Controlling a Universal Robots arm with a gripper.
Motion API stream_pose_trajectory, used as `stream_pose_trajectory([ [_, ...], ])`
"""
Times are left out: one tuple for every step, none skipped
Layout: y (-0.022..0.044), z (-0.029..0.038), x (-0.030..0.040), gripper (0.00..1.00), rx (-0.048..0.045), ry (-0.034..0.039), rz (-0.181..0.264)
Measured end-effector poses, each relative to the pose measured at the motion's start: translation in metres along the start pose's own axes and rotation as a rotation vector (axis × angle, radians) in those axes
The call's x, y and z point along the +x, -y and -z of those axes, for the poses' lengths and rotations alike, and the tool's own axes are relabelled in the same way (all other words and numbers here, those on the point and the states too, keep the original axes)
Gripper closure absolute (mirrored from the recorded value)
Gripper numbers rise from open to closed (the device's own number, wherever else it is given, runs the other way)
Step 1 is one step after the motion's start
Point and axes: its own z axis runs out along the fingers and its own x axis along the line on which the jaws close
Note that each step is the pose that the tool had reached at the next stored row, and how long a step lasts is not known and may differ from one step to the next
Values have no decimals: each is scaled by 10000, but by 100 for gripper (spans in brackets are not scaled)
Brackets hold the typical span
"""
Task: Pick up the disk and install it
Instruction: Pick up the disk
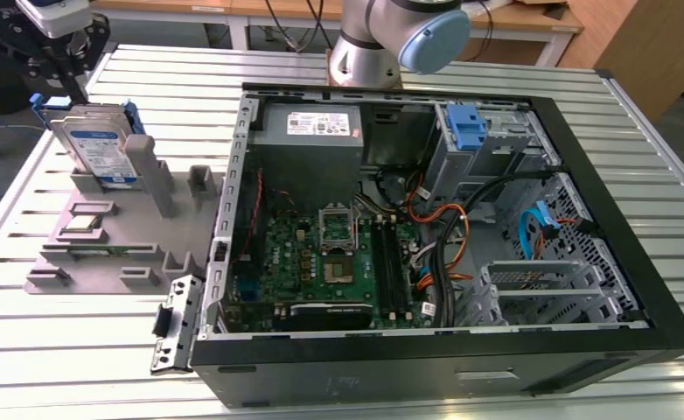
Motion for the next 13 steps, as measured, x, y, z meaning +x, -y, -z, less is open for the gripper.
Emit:
stream_pose_trajectory([
  [0, 0, 0, 90, -1, -5, 134],
  [0, 0, 0, 90, -3, -11, 264],
  [0, 0, 0, 90, -4, -16, 408],
  [0, -1, 0, 90, -6, -23, 569],
  [0, 0, 0, 90, -8, -30, 733],
  [0, -1, 0, 90, -10, -38, 912],
  [0, -1, 0, 90, -12, -44, 1079],
  [0, -1, 0, 90, -14, -51, 1244],
  [0, -1, 0, 90, -15, -58, 1411],
  [0, -1, 0, 90, -18, -65, 1576],
  [0, -1, 0, 90, -20, -73, 1745],
  [0, -2, 0, 90, -21, -79, 1913],
  [0, -2, 0, 90, -24, -86, 2093],
])
